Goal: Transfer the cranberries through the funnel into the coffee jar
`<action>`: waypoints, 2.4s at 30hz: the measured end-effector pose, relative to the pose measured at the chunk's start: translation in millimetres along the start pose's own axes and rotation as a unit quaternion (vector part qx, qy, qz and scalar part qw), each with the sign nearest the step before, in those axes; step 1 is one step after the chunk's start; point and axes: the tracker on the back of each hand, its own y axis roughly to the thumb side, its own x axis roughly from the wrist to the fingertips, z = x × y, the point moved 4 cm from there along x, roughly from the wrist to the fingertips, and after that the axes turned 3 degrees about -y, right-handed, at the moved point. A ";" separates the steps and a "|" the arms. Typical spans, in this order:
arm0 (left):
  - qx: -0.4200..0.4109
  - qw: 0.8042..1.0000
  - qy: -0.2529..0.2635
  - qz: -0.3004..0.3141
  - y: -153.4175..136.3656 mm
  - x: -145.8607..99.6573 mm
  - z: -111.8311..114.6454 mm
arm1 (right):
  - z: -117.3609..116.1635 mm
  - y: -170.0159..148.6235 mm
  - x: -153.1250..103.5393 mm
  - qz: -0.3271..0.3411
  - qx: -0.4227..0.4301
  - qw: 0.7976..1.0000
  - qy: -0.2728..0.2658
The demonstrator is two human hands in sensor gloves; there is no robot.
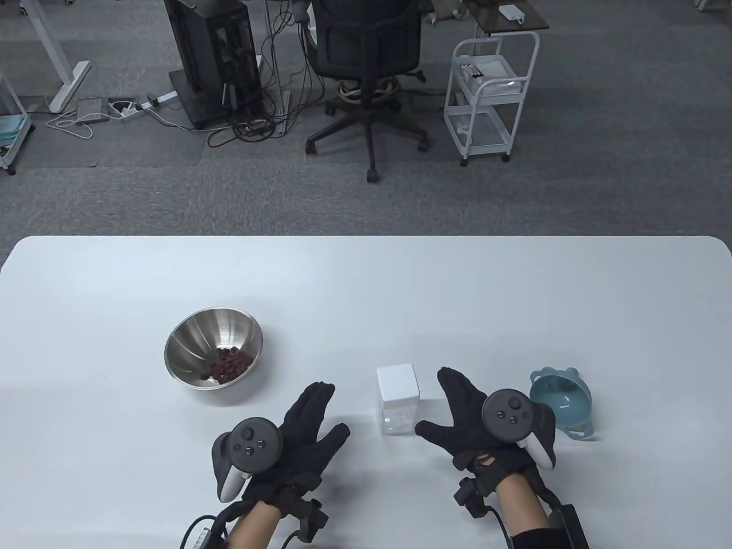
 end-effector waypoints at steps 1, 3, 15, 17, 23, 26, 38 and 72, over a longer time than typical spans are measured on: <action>0.000 1.000 0.000 0.000 -0.1 0.0 -0.1 | -2.7 0.1 4.2 0.001 0.001 1.000 0.005; 0.000 1.000 0.000 -0.001 -0.3 0.1 -0.2 | -8.8 -0.5 13.7 0.002 0.005 1.000 0.016; -0.002 1.000 -0.008 -0.003 -0.6 1.7 1.9 | -42.8 -14.0 60.4 -0.003 0.098 0.987 0.129; -0.004 1.000 -0.009 -0.002 -0.2 1.9 2.3 | -46.0 -16.9 63.0 -0.005 0.104 0.986 0.134; -0.001 1.000 -0.011 0.003 2.2 4.5 3.6 | -44.4 -14.3 61.0 0.014 0.098 0.989 0.109; 0.018 1.000 -0.010 0.012 8.7 5.4 4.7 | -42.9 -11.1 56.1 0.024 0.111 0.989 0.095; 0.085 0.992 -0.013 0.093 70.9 9.2 4.5 | -16.7 30.5 9.0 0.066 0.084 0.991 0.077; 0.137 0.990 -0.018 0.031 123.3 36.7 69.0 | -3.2 38.6 -52.2 0.069 0.015 0.988 -0.136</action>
